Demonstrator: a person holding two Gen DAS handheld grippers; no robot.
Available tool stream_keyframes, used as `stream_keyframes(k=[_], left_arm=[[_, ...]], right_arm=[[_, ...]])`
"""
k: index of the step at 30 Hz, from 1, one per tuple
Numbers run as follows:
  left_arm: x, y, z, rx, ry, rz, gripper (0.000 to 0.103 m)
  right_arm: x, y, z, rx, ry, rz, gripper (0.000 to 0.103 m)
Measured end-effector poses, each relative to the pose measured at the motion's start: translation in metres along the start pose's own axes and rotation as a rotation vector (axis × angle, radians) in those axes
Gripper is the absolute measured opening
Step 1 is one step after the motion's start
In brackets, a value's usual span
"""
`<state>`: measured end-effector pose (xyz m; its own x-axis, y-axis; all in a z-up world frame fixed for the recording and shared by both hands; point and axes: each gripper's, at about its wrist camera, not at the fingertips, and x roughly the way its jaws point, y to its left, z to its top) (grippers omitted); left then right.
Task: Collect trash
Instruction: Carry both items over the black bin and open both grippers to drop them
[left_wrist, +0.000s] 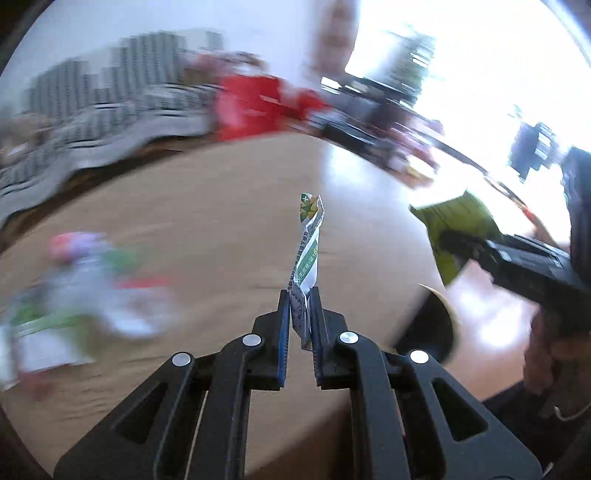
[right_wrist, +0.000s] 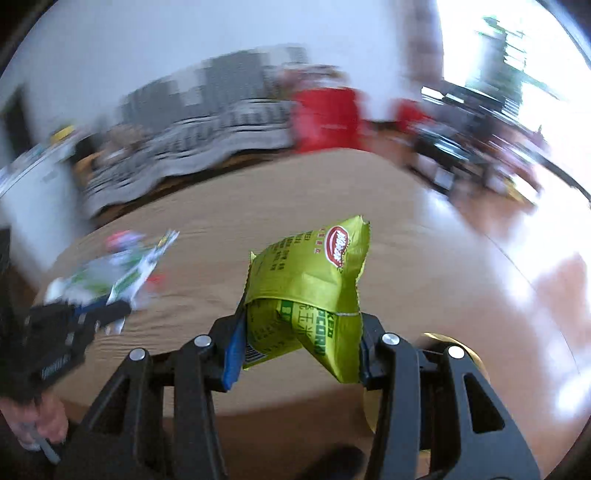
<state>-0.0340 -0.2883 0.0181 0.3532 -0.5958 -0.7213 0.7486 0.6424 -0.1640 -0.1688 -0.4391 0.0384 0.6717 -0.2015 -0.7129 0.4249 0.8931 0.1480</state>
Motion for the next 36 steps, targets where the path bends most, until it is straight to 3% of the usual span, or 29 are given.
stream_keyframes(k=[3, 5, 7, 13, 19, 33, 36], left_arm=[[0.051, -0.072, 0.003, 0.051, 0.086, -0.157, 0.01], [0.077, -0.102, 0.0, 0.065, 0.133, -0.22, 0.01], [0.109, -0.135, -0.007, 0.076, 0.183, -0.267, 0.01], [0.199, -0.18, -0.032, 0.081, 0.328, -0.32, 0.01], [0.247, -0.194, -0.036, 0.122, 0.38, -0.266, 0.01], [0.252, -0.202, -0.035, 0.152, 0.366, -0.24, 0.01], [0.25, -0.205, -0.042, 0.152, 0.367, -0.243, 0.016]], right_arm=[[-0.003, -0.078, -0.012, 0.114, 0.068, -0.112, 0.047], [0.0, -0.114, -0.024, 0.163, 0.123, -0.151, 0.047], [0.009, -0.153, -0.039, 0.235, 0.194, -0.155, 0.047], [0.033, -0.224, -0.073, 0.318, 0.31, -0.142, 0.047], [0.062, -0.252, -0.094, 0.381, 0.369, -0.111, 0.047], [0.075, -0.255, -0.093, 0.382, 0.401, -0.102, 0.05], [0.076, -0.254, -0.09, 0.378, 0.396, -0.098, 0.07]])
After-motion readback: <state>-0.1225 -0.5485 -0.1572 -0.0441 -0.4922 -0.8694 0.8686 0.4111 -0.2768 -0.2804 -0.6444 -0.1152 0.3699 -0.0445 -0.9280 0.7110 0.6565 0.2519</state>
